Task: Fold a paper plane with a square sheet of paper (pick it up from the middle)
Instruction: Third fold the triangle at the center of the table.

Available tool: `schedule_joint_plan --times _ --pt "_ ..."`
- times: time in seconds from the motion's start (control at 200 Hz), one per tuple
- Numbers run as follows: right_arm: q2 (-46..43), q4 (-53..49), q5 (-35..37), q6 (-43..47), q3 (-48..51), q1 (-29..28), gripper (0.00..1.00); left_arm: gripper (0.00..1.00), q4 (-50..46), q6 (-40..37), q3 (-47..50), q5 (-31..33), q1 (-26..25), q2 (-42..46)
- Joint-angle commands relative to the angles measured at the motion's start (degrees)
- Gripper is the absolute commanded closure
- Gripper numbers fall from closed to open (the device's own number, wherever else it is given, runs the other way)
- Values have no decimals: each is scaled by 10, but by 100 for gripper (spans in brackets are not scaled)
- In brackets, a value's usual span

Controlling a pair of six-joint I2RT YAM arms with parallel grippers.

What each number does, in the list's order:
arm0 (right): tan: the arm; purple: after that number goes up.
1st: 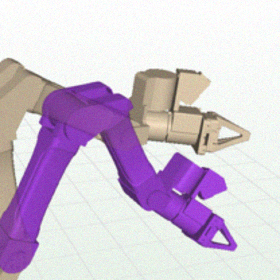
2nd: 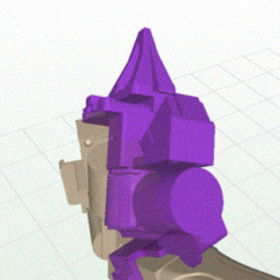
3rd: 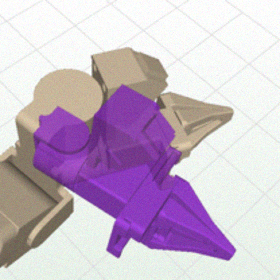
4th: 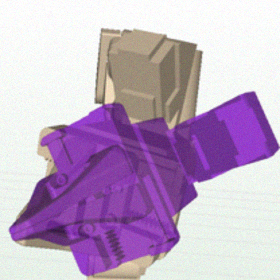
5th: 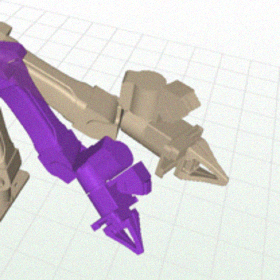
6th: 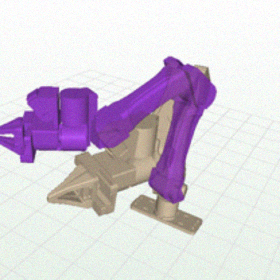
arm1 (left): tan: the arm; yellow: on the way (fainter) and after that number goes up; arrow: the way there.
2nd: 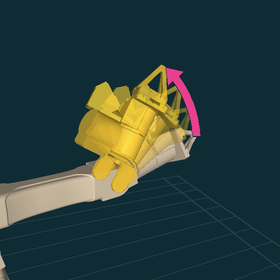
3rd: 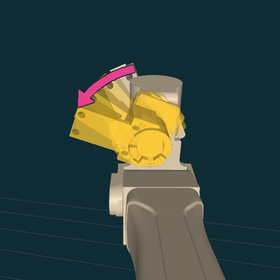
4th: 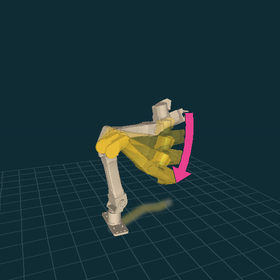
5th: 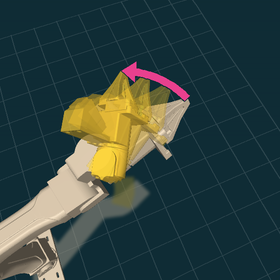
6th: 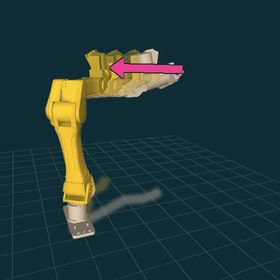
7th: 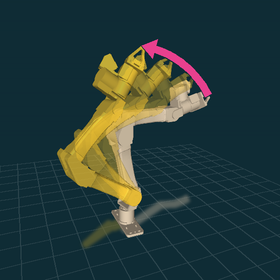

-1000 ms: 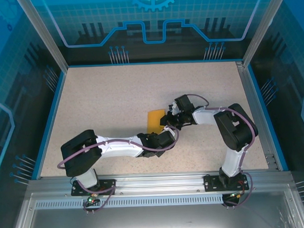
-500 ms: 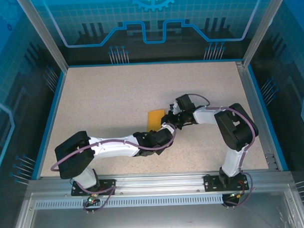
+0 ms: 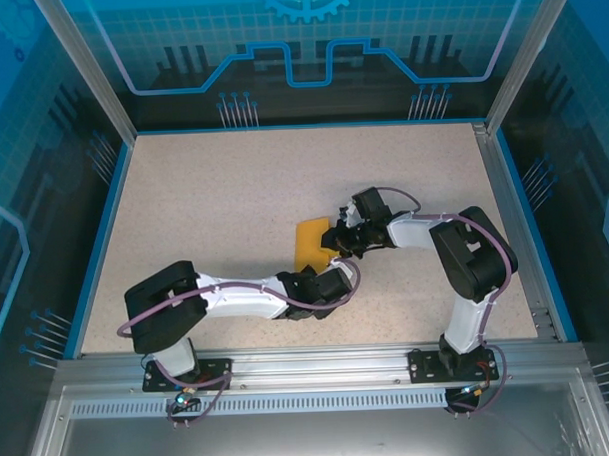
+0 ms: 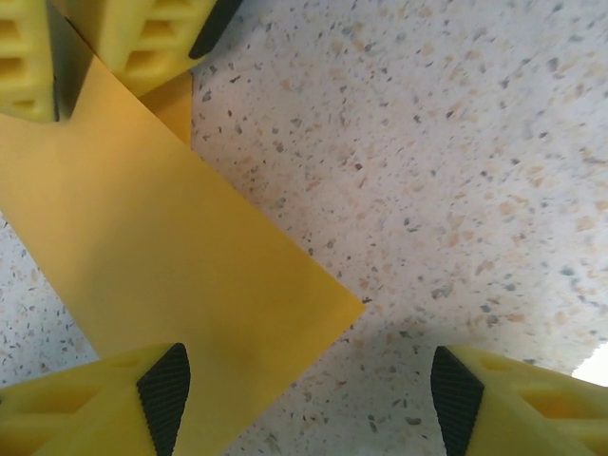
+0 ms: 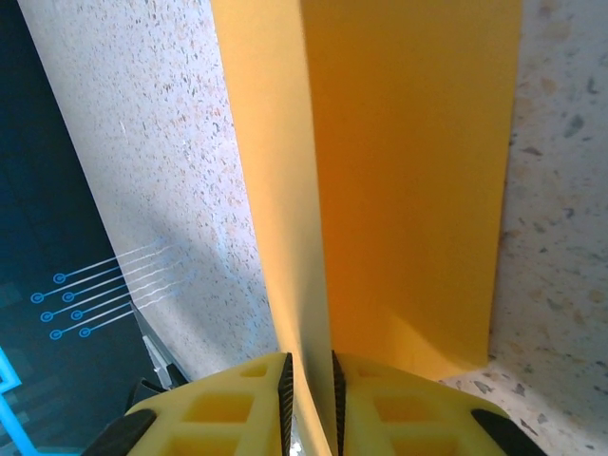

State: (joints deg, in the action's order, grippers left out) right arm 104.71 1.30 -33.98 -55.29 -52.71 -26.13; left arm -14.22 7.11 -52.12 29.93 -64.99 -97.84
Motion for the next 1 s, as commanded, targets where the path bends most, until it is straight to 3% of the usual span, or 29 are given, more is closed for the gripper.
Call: schedule_joint_plan --times 0.0,0.13,0.415,0.605,0.715,0.815,0.995 --pt "-13 0 -18 -7 -1 8 80 29 3 -7 -26 48 -5 -14" --pt "-9 -2 -14 -4 2 8 79 37 13 -4 -26 61 -4 -10" --pt "-8 -18 0 8 5 9 79 80 11 -3 -29 70 -4 8" --pt "-10 -25 4 13 4 9 79 98 1 0 -27 73 -4 18" --pt "-11 -30 8 15 3 9 78 100 0 9 -25 61 2 27" --pt "-20 -48 19 23 3 11 75 100 -8 18 -25 10 20 42" --pt "-63 -107 71 50 8 27 67 100 -9 53 -24 -231 113 78"
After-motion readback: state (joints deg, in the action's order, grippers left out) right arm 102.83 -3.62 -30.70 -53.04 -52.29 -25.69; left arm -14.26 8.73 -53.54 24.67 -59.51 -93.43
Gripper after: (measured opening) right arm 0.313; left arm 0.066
